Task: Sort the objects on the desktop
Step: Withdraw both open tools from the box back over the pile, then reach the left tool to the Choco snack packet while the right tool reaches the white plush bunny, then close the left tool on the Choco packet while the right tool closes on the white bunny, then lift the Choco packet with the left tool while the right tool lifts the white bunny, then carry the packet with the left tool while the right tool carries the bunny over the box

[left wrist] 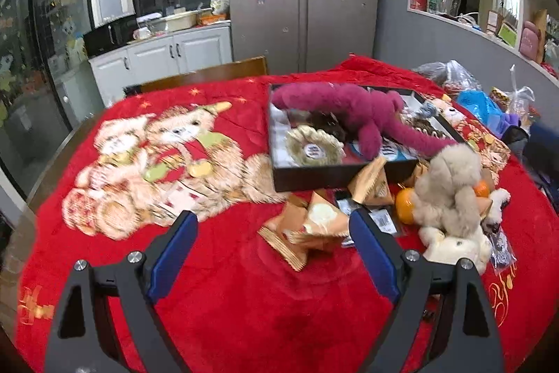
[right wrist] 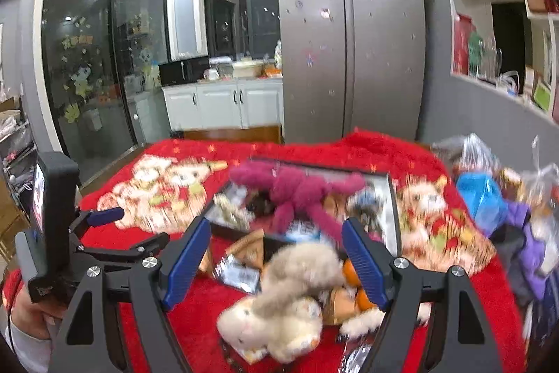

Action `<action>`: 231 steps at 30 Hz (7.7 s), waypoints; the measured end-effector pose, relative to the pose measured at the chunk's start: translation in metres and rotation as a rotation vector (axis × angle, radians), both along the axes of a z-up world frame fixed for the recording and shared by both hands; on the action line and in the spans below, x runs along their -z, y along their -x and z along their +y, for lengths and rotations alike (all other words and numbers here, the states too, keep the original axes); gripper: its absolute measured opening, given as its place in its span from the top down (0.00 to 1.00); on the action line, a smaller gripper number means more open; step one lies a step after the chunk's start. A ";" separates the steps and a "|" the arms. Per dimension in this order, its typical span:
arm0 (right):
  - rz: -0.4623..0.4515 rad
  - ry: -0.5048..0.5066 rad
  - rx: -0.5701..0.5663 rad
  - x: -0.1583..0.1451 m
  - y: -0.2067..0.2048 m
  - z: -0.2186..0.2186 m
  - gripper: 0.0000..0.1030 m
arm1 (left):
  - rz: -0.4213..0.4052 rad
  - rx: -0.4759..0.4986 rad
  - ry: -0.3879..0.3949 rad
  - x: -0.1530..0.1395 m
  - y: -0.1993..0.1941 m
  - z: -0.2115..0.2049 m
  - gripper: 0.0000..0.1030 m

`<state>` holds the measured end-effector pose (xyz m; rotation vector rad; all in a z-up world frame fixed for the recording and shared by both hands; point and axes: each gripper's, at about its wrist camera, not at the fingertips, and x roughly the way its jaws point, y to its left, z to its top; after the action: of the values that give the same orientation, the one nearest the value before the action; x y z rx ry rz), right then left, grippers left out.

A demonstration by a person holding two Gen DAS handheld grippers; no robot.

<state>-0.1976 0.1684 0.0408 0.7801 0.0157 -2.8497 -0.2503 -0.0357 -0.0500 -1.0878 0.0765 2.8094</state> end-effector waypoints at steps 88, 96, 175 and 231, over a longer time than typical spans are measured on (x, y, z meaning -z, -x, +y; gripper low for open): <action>-0.232 0.014 -0.196 0.109 -0.015 -0.023 0.67 | -0.146 0.171 0.033 0.068 -0.012 0.069 0.70; -0.205 0.033 -0.160 0.105 -0.018 -0.019 0.77 | -0.130 0.161 0.009 0.061 -0.013 0.061 0.70; -0.253 0.092 -0.091 0.098 -0.045 -0.013 0.65 | -0.069 0.196 -0.039 0.033 -0.036 0.066 0.70; -0.032 0.048 -0.069 -0.006 -0.033 -0.004 0.66 | -0.009 0.182 -0.092 -0.051 -0.031 0.063 0.70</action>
<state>-0.1650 0.1645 0.0464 0.7992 -0.0300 -2.7614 -0.2198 0.0268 0.0009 -1.0182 0.0422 2.6189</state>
